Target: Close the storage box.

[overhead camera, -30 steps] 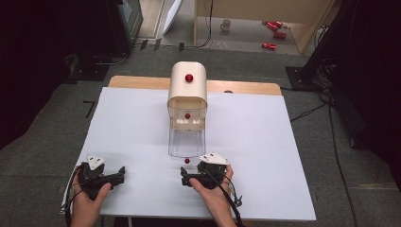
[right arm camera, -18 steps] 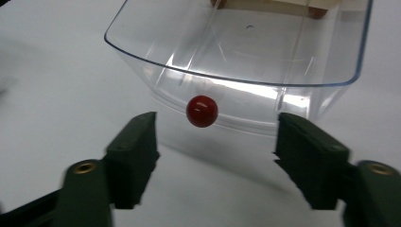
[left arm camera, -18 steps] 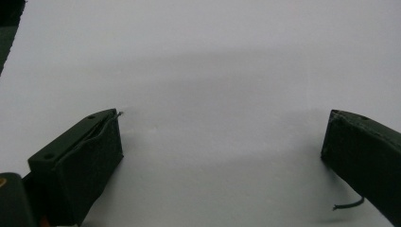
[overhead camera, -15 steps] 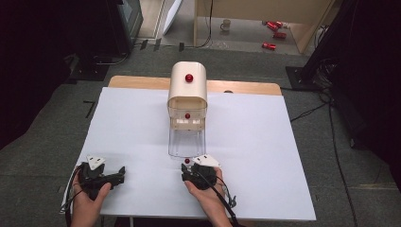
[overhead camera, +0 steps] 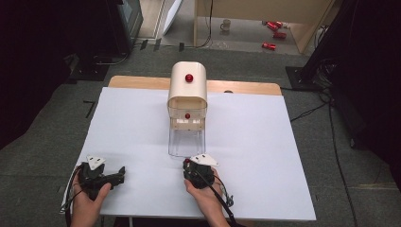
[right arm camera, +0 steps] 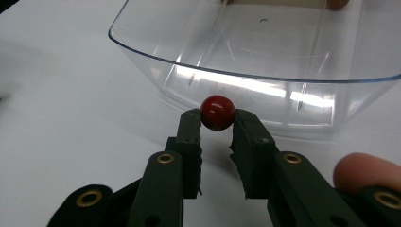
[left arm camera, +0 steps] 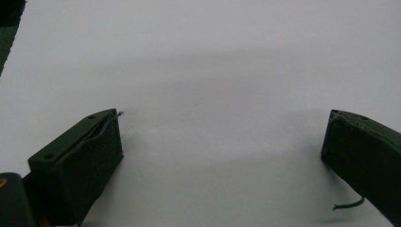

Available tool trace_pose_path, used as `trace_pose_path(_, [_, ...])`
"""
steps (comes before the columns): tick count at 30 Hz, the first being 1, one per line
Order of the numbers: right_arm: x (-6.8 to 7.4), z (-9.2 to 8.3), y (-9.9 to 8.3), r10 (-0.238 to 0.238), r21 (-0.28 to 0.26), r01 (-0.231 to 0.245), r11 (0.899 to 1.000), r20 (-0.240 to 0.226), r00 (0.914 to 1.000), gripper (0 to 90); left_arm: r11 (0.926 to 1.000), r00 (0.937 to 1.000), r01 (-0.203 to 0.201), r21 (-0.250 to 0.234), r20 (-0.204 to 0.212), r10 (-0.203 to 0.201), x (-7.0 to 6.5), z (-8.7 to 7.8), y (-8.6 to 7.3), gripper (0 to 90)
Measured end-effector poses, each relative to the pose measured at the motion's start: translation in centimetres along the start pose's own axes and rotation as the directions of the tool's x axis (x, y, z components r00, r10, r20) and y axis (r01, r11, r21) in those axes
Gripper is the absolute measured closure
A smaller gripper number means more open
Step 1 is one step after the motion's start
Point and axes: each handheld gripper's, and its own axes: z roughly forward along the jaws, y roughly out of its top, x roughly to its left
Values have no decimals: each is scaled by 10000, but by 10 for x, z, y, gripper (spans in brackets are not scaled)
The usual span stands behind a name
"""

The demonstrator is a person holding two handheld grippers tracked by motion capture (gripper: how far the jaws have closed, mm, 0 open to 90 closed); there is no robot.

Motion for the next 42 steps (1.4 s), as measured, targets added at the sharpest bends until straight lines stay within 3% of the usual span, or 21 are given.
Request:
trace_pose_path(11, [-2, -4, 7, 113, -207, -116, 9997, -127, 9999, 752, 10000, 10000, -1, -1, -2, 1, 0, 0, 0, 0])
trace_pose_path(24, [-2, -4, 28, -93, -571, 95, 9983, 27, 10000, 753, 10000, 10000, 2, 1, 2, -2, 0, 0, 0, 0])
trace_pose_path(42, [-8, 19, 51, -60, -628, 85, 9980, 394, 9992, 752, 10000, 10000, -11, 0, 1, 11, 0, 0, 0, 0])
